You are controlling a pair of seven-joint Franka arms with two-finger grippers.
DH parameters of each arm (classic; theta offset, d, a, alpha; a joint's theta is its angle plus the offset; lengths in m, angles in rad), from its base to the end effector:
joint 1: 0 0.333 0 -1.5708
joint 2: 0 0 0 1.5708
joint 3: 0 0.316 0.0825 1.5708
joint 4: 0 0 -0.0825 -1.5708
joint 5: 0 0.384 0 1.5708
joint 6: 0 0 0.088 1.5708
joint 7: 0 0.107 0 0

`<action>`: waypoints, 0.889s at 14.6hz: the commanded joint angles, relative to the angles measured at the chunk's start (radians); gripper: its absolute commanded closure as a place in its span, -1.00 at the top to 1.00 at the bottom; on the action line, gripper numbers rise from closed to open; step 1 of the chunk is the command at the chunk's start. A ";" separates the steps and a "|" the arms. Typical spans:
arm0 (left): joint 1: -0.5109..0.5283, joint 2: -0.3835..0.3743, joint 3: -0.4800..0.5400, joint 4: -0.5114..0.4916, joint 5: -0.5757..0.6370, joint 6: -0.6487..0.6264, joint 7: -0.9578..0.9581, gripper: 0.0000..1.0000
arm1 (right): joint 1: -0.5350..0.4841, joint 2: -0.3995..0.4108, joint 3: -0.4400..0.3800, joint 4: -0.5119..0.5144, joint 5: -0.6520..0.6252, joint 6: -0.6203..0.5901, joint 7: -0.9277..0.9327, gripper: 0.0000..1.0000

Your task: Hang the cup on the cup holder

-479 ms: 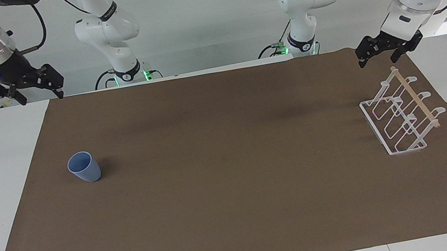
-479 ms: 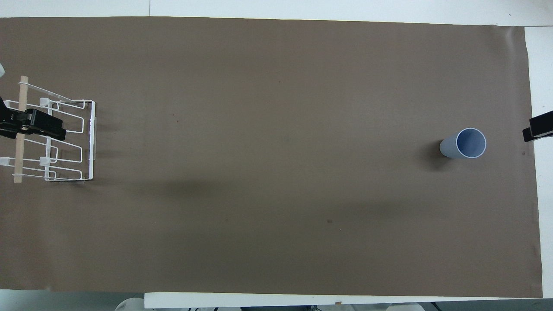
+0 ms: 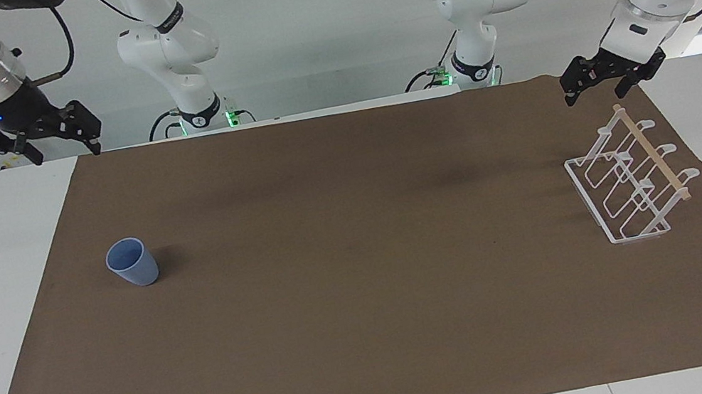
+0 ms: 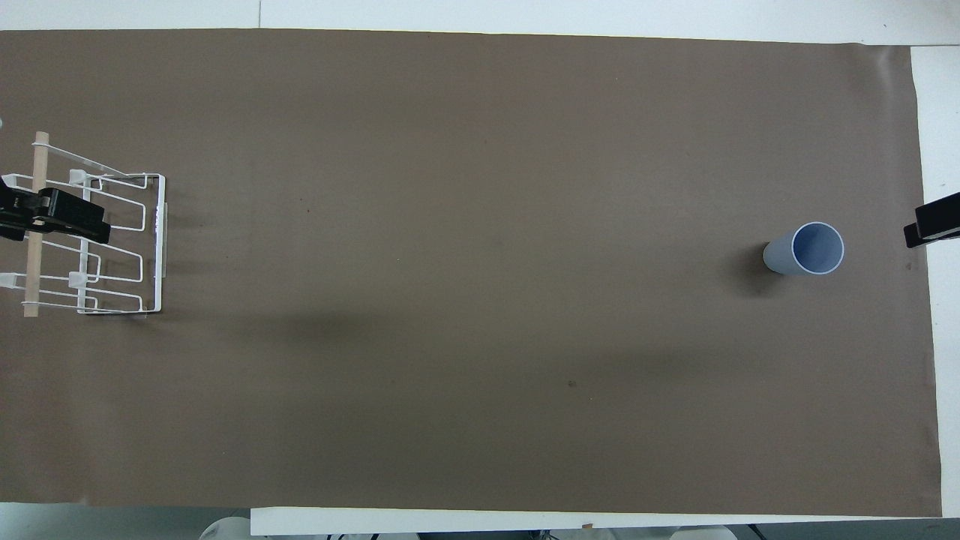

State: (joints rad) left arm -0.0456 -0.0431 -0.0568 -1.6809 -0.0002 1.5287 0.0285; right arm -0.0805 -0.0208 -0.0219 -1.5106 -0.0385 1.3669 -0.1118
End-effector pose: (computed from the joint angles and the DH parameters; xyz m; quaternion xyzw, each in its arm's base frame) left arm 0.5305 -0.0551 0.5929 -0.9964 0.0652 0.0545 0.0031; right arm 0.5229 -0.0586 0.6471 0.9979 0.0020 -0.0631 0.0122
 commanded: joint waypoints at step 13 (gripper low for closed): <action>0.021 -0.011 -0.014 0.000 0.000 -0.013 -0.006 1.00 | -0.170 0.061 -0.007 -0.522 0.063 0.653 -0.241 1.00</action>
State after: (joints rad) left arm -0.0444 -0.0431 -0.0573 -1.6809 -0.0002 1.5287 0.0285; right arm -0.2323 0.0213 -0.0375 -2.0239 -0.0097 1.9861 -0.3183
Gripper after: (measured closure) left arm 0.000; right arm 0.000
